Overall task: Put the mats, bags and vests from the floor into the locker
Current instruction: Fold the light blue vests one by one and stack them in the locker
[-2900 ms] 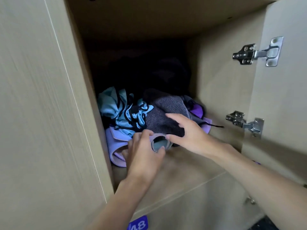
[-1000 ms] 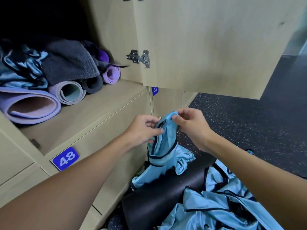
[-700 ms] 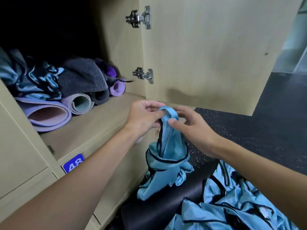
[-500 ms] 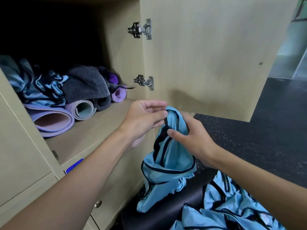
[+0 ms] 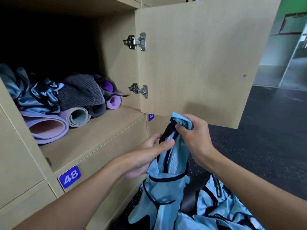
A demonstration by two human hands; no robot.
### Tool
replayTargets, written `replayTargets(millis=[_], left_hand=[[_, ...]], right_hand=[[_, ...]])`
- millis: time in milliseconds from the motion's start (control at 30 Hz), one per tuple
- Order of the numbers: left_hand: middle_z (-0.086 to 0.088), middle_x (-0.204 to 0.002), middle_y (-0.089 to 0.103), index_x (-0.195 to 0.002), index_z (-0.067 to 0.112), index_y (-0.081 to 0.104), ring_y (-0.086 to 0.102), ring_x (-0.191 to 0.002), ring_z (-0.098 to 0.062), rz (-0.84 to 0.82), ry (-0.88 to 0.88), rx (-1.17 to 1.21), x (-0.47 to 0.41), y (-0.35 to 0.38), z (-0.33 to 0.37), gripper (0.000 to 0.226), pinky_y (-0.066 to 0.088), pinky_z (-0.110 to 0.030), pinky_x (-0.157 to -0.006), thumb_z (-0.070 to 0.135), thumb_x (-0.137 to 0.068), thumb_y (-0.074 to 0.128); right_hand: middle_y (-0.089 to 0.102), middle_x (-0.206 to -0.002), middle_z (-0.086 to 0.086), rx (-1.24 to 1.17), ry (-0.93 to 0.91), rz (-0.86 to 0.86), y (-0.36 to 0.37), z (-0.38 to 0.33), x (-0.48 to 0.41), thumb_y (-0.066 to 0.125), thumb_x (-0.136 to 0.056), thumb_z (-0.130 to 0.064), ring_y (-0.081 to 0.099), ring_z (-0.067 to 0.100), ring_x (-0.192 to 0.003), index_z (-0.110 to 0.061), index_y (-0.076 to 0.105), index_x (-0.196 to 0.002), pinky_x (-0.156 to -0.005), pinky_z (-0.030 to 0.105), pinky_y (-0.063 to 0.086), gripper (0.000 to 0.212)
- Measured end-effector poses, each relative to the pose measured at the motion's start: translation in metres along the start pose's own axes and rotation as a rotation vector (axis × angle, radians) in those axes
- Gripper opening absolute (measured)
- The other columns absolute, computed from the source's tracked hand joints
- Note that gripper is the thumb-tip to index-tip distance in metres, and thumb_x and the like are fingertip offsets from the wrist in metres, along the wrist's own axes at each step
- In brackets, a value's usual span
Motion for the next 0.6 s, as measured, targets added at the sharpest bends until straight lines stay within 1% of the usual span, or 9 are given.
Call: replayTargets(millis=[100, 133, 233, 300, 333, 400, 433, 500, 600], left_hand=[[-0.008, -0.116, 0.072, -0.128, 0.020, 0.051, 0.070, -0.105, -0.023, 0.121, 0.097, -0.084, -0.001, -0.004, 0.008, 0.057, 0.054, -0.044, -0.096, 0.016, -0.081, 0.081], [-0.010, -0.114, 0.072, -0.125, 0.017, 0.054, 0.071, -0.100, -0.020, 0.196, 0.143, -0.047, -0.001, -0.009, 0.014, 0.049, 0.057, -0.040, -0.092, 0.011, -0.083, 0.078], [-0.012, -0.102, 0.071, -0.115, 0.011, 0.062, 0.070, -0.076, -0.015, 0.469, 0.256, 0.107, 0.004, -0.038, 0.038, 0.030, 0.058, -0.026, -0.069, 0.006, -0.087, 0.072], [-0.017, -0.099, 0.071, -0.109, 0.011, 0.066, 0.068, -0.071, -0.018, 0.602, 0.298, 0.137, 0.011, -0.057, 0.050, 0.022, 0.058, -0.026, -0.064, 0.004, -0.088, 0.070], [-0.018, -0.099, 0.071, -0.105, 0.012, 0.067, 0.068, -0.072, -0.019, 0.648, 0.313, 0.132, 0.014, -0.064, 0.054, 0.018, 0.059, -0.028, -0.067, 0.003, -0.089, 0.069], [-0.018, -0.099, 0.072, -0.101, 0.015, 0.068, 0.069, -0.077, -0.022, 0.712, 0.338, 0.122, 0.018, -0.070, 0.059, 0.016, 0.061, -0.036, -0.078, 0.003, -0.090, 0.067], [-0.017, -0.099, 0.072, -0.101, 0.016, 0.067, 0.069, -0.079, -0.023, 0.729, 0.349, 0.127, 0.019, -0.070, 0.060, 0.017, 0.060, -0.038, -0.082, 0.004, -0.090, 0.066], [-0.014, -0.098, 0.071, -0.102, 0.016, 0.066, 0.068, -0.081, -0.022, 0.730, 0.365, 0.136, 0.020, -0.065, 0.062, 0.017, 0.058, -0.038, -0.085, 0.004, -0.091, 0.065], [-0.013, -0.091, 0.066, -0.108, 0.009, 0.062, 0.064, -0.079, -0.024, 0.603, 0.337, 0.228, 0.015, -0.053, 0.063, 0.017, 0.055, -0.037, -0.081, 0.003, -0.092, 0.063]], right_hand=[[0.069, -0.099, 0.003, 0.001, 0.013, -0.015, 0.004, 0.001, 0.003, 0.056, -0.092, 0.006, 0.067, 0.016, -0.090, -0.029, 0.070, -0.085, -0.086, 0.039, 0.057, 0.039], [0.068, -0.099, 0.001, 0.033, -0.013, -0.028, 0.005, -0.001, 0.005, 0.056, -0.091, 0.008, 0.066, 0.014, -0.090, -0.033, 0.069, -0.083, -0.087, 0.038, 0.056, 0.044], [0.064, -0.099, -0.001, 0.184, -0.084, -0.099, 0.012, -0.004, 0.010, 0.055, -0.087, 0.010, 0.061, 0.009, -0.091, -0.038, 0.069, -0.085, -0.092, 0.038, 0.051, 0.050], [0.060, -0.108, 0.003, 0.166, -0.051, -0.228, 0.027, 0.000, 0.020, 0.059, -0.090, -0.003, 0.058, 0.007, -0.100, -0.032, 0.070, -0.100, -0.098, 0.036, 0.047, 0.032], [0.056, -0.116, 0.001, 0.134, -0.024, -0.331, 0.038, 0.002, 0.029, 0.061, -0.091, -0.016, 0.055, 0.003, -0.107, -0.030, 0.066, -0.113, -0.102, 0.030, 0.044, 0.027], [0.047, -0.128, -0.009, 0.123, -0.029, -0.530, 0.060, -0.002, 0.048, 0.065, -0.086, -0.037, 0.045, -0.009, -0.118, -0.034, 0.048, -0.135, -0.102, 0.011, 0.037, 0.052], [0.042, -0.130, -0.014, 0.143, -0.050, -0.569, 0.066, -0.003, 0.053, 0.069, -0.083, -0.039, 0.040, -0.014, -0.120, -0.035, 0.040, -0.140, -0.100, 0.005, 0.034, 0.064], [0.041, -0.128, -0.015, 0.195, -0.132, -0.497, 0.066, -0.007, 0.053, 0.077, -0.081, -0.028, 0.039, -0.016, -0.118, -0.032, 0.035, -0.142, -0.097, 0.002, 0.033, 0.075], [0.051, -0.115, -0.010, 0.223, -0.187, -0.284, 0.051, -0.011, 0.042, 0.071, -0.083, -0.009, 0.048, -0.012, -0.105, -0.031, 0.048, -0.130, -0.085, 0.001, 0.035, 0.058]])
Point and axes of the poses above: each hand's wrist, its own x-axis away from the middle knuckle, its own y-axis out of the palm, z = x × y, the point moved 10 cm from there along -x, towards the middle knuckle
